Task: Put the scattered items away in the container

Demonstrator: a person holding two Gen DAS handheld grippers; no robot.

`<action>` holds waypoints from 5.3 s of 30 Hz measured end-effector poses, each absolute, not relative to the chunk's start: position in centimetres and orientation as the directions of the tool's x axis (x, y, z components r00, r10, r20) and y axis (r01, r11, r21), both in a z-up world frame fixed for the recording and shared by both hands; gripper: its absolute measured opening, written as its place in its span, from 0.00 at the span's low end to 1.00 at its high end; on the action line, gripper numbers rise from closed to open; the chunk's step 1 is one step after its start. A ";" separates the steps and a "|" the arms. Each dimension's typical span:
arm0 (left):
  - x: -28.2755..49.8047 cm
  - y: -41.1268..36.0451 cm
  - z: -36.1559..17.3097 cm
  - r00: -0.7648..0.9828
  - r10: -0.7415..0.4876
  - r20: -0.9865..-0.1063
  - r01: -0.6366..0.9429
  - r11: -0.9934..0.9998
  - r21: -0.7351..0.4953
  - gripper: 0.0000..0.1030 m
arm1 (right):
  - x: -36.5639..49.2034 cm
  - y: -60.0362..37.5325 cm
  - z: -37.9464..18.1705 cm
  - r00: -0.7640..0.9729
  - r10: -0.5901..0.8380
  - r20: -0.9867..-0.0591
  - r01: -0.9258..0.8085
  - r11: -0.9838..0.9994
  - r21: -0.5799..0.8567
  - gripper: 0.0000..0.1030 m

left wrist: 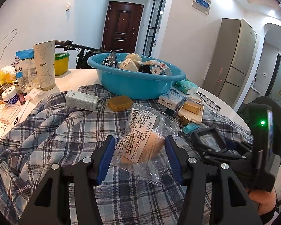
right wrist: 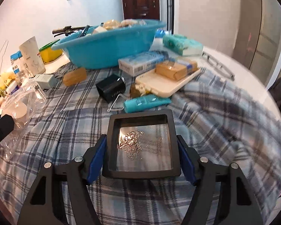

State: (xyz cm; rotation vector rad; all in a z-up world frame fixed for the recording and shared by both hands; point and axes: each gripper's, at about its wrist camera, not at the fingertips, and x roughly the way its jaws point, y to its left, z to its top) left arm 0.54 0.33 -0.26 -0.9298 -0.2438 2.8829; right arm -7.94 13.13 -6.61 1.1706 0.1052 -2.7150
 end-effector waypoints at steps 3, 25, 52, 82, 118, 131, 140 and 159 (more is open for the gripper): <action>0.6 0.1 -0.1 -0.811 0.142 -0.568 -0.045 -0.982 -0.183 0.55 | -7.4 13.0 -5.7 -0.700 -0.148 -0.698 0.203 -0.979 0.004 0.68; 1.2 0.0 6.6 -0.908 0.093 -0.408 -0.047 -0.992 -0.121 0.55 | -5.3 12.8 2.6 -0.867 -0.161 -0.471 0.190 -0.982 -0.015 0.68; 1.2 -0.5 24.0 -0.997 0.074 -0.019 -0.072 -0.994 -0.083 0.55 | -4.2 11.3 20.2 -0.977 -0.210 -0.034 0.210 -0.978 -0.005 0.68; -11.2 -0.4 26.7 -0.989 0.092 0.112 -0.102 -0.991 -0.081 0.55 | -16.6 11.7 24.4 -0.980 -0.183 0.082 0.187 -0.981 0.046 0.68; -18.8 -4.6 24.1 -0.998 0.063 0.004 -0.063 -0.980 -0.187 0.55 | -25.2 10.6 20.9 -0.976 -0.208 -0.065 0.204 -0.977 0.067 0.68; -26.0 -3.2 20.7 -0.973 0.097 -0.208 -0.062 -0.984 -0.168 0.55 | -30.7 10.0 17.7 -0.940 -0.249 -0.235 0.239 -0.968 0.072 0.68; -32.3 -3.3 16.2 -0.911 0.104 -0.400 -0.029 -0.982 -0.189 0.55 | -36.1 9.2 13.6 -0.855 -0.317 -0.410 0.291 -0.948 0.126 0.68; -39.5 -2.8 7.9 -0.716 0.091 -0.692 0.028 -0.987 -0.158 0.55 | -42.3 8.2 5.6 -0.663 -0.342 -0.666 0.322 -0.933 0.158 0.68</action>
